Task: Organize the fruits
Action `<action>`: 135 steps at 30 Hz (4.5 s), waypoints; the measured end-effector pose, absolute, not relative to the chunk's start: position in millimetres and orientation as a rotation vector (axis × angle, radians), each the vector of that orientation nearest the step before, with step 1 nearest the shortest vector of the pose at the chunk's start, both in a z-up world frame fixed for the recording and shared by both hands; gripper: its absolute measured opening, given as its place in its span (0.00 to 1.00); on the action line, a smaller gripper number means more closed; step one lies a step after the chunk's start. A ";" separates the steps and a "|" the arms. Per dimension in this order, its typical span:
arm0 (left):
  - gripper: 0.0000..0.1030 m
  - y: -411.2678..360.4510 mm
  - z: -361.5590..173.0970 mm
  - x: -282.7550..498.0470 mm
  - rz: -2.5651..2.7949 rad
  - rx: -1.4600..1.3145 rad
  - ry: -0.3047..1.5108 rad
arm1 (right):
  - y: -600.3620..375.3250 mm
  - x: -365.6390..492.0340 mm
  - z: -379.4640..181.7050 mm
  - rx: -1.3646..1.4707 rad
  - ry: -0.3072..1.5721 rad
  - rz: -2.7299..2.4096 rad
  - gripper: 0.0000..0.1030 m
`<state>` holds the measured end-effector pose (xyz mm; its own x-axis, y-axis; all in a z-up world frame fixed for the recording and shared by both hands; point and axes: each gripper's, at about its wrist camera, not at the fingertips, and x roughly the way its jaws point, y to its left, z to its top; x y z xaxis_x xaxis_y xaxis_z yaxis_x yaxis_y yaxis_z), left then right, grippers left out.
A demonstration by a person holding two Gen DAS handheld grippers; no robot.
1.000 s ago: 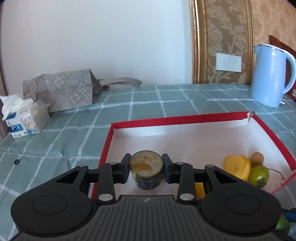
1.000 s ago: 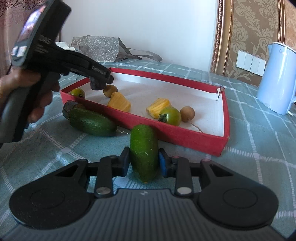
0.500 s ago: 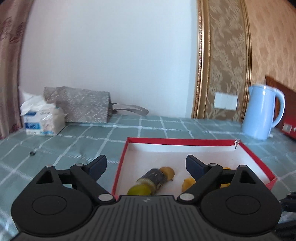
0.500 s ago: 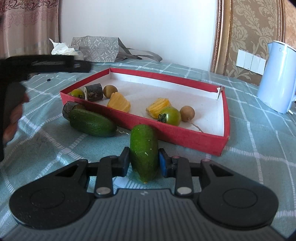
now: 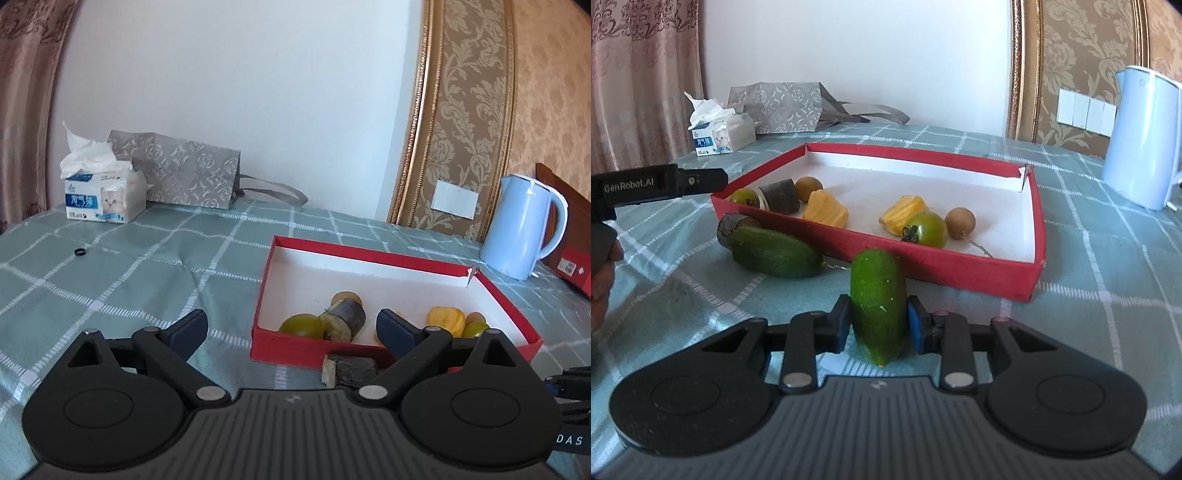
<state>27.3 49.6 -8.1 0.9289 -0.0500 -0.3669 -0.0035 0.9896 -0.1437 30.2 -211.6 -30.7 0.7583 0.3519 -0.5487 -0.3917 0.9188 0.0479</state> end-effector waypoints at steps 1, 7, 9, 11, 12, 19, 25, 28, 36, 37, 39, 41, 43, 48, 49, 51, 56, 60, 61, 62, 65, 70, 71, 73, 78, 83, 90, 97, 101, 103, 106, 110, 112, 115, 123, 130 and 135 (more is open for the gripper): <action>0.96 47.9 -8.2 27.0 -0.023 -0.131 0.377 | -212.5 29.7 -30.5 -0.065 0.583 0.404 0.29; 0.96 44.8 -9.7 27.2 -0.007 -0.102 0.385 | -221.8 21.6 -23.9 0.000 0.579 0.420 0.29; 0.96 47.1 -10.6 29.4 0.011 -0.110 0.399 | -223.1 16.4 -14.7 -0.003 0.549 0.427 0.29; 0.96 51.1 -10.9 31.2 0.016 -0.132 0.411 | -223.9 13.3 -1.8 -0.007 0.505 0.426 0.29; 0.96 53.6 -10.8 31.7 0.014 -0.150 0.415 | -223.5 13.5 5.3 -0.015 0.481 0.423 0.29; 0.96 68.6 -11.8 34.0 0.008 -0.249 0.440 | -212.7 73.3 29.8 -0.088 0.421 0.337 0.29; 0.96 72.0 -13.4 36.4 -0.007 -0.280 0.459 | -197.6 138.6 19.5 -0.104 0.465 0.273 0.29; 0.96 72.0 -13.9 37.2 -0.014 -0.280 0.464 | -196.1 151.1 11.9 -0.078 0.492 0.279 0.29; 0.96 71.7 -14.5 37.9 -0.018 -0.277 0.474 | -208.4 107.8 16.7 -0.050 0.383 0.267 0.60; 0.96 71.1 -14.5 37.9 -0.017 -0.273 0.474 | -211.4 100.3 17.6 -0.031 0.383 0.285 0.61; 0.96 69.9 -14.7 37.7 -0.017 -0.265 0.475 | -217.6 84.8 17.2 0.009 0.375 0.308 0.73; 0.96 67.6 -14.9 37.4 -0.013 -0.248 0.473 | -222.5 70.8 15.5 0.034 0.362 0.323 0.80; 0.96 64.5 -14.5 36.0 0.005 -0.220 0.463 | -225.9 58.1 12.4 0.049 0.355 0.347 0.80; 0.96 62.2 -12.9 28.8 0.023 -0.175 0.437 | -219.8 37.8 0.9 -0.017 0.375 0.432 0.80; 0.96 64.0 -12.4 26.2 0.030 -0.179 0.428 | -216.4 34.6 -0.3 -0.040 0.379 0.457 0.80; 0.96 69.1 -12.1 23.1 0.049 -0.198 0.420 | -209.1 28.4 -0.4 -0.079 0.376 0.510 0.80; 0.96 78.6 -15.7 26.0 0.061 -0.247 0.450 | -182.4 21.6 -1.5 -0.261 0.386 0.656 0.80; 0.96 73.7 -15.8 25.2 0.060 -0.208 0.448 | -167.8 32.8 -9.3 -0.331 0.469 0.787 0.78; 0.96 71.8 -15.8 25.1 0.060 -0.194 0.448 | -165.0 36.3 -11.8 -0.343 0.484 0.795 0.78; 0.96 70.1 -15.7 25.1 0.060 -0.184 0.448 | -163.4 39.6 -13.2 -0.346 0.487 0.789 0.78; 0.96 67.4 -16.5 26.3 0.056 -0.166 0.456 | -156.7 51.1 -19.1 -0.363 0.542 0.826 0.78; 0.96 69.8 -17.2 27.9 0.066 -0.173 0.469 | -162.4 62.2 -22.0 -0.262 0.609 0.895 0.81; 0.96 71.1 -17.3 28.3 0.066 -0.181 0.473 | -166.2 60.1 -18.9 -0.230 0.630 0.927 0.81; 0.96 73.1 -17.3 28.5 0.061 -0.198 0.476 | -176.2 47.5 -9.7 -0.176 0.636 1.007 0.80; 0.96 74.6 -19.3 31.2 0.051 -0.212 0.499 | -180.7 32.1 3.0 -0.150 0.526 0.850 0.92; 0.96 77.7 -20.8 33.0 0.089 -0.217 0.508 | -143.7 14.4 -3.8 -0.322 0.483 0.898 0.83; 0.96 88.0 -23.2 36.2 0.063 -0.292 0.538 | -121.9 9.1 -11.7 -0.561 0.432 0.885 0.59; 0.96 83.5 -23.6 36.1 0.053 -0.269 0.540 | -134.3 42.9 -20.5 -0.403 0.521 0.930 0.49; 0.96 80.3 -23.2 35.5 0.053 -0.249 0.536 | -133.2 43.1 -25.0 -0.393 0.522 0.916 0.47; 0.96 79.5 -23.4 35.8 0.054 -0.243 0.537 | -132.7 42.4 -27.2 -0.394 0.507 0.873 0.67; 0.96 79.0 -23.4 35.8 0.057 -0.236 0.537 | -132.1 44.0 -30.3 -0.389 0.492 0.818 0.79; 0.96 78.6 -23.2 35.8 0.063 -0.234 0.536 | -129.6 35.4 -29.7 -0.421 0.455 0.846 0.49; 0.96 78.7 -23.0 35.7 0.066 -0.234 0.534 | -126.6 29.8 -29.6 -0.434 0.447 0.853 0.39; 0.96 78.2 -22.2 34.7 0.073 -0.223 0.525 | -122.8 22.6 -28.9 -0.442 0.449 0.826 0.33; 0.96 65.9 -15.8 19.1 0.034 -0.113 0.444 | -147.5 15.5 -27.7 -0.394 0.488 0.672 0.32; 0.96 53.6 -14.8 18.3 -0.051 -0.033 0.441 | -189.8 28.4 -29.8 -0.251 0.539 0.617 0.29; 0.96 40.3 -19.6 23.6 -0.115 0.070 0.494 | -189.6 30.9 -31.2 -0.249 0.546 0.621 0.29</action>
